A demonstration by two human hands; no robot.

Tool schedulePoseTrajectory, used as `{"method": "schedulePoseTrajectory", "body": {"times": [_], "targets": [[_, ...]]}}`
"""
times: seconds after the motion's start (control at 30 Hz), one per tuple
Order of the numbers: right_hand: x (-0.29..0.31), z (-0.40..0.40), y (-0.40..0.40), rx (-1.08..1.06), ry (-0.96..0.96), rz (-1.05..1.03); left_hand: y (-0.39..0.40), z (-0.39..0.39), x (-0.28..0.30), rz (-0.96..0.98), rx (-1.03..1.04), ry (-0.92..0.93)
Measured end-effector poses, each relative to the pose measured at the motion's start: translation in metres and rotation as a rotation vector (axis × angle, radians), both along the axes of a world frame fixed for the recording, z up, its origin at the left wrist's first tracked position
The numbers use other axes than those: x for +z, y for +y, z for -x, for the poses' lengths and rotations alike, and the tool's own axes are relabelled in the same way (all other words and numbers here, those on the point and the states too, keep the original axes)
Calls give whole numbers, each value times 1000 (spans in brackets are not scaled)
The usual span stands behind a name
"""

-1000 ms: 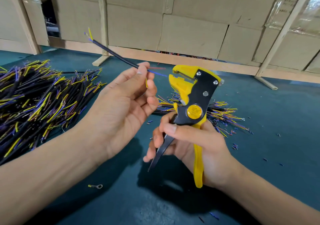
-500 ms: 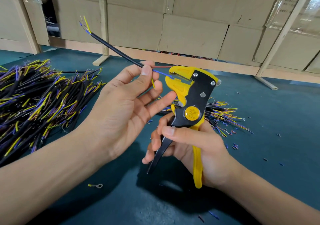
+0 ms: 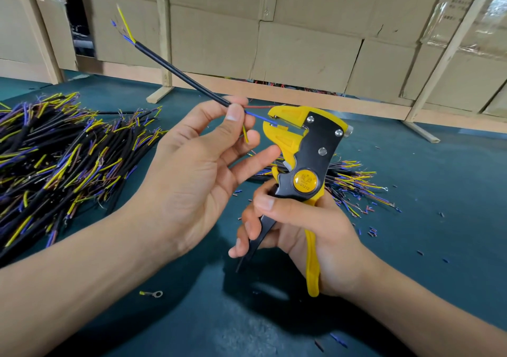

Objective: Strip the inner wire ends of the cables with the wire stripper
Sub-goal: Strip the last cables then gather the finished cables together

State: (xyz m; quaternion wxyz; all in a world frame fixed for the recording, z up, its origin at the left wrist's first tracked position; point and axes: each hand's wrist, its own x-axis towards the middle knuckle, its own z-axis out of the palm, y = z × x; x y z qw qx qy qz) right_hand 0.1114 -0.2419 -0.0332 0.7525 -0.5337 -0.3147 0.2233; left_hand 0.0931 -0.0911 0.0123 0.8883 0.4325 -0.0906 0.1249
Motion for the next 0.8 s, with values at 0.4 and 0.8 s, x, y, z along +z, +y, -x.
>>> {"method": "schedulePoseTrajectory", "body": {"times": [0.4, 0.8], "targets": [[3, 1, 0, -13, 9, 37, 0, 1, 0, -40, 18, -27], [2, 1, 0, -15, 9, 5, -3, 3, -2, -84, 104, -57]]}}
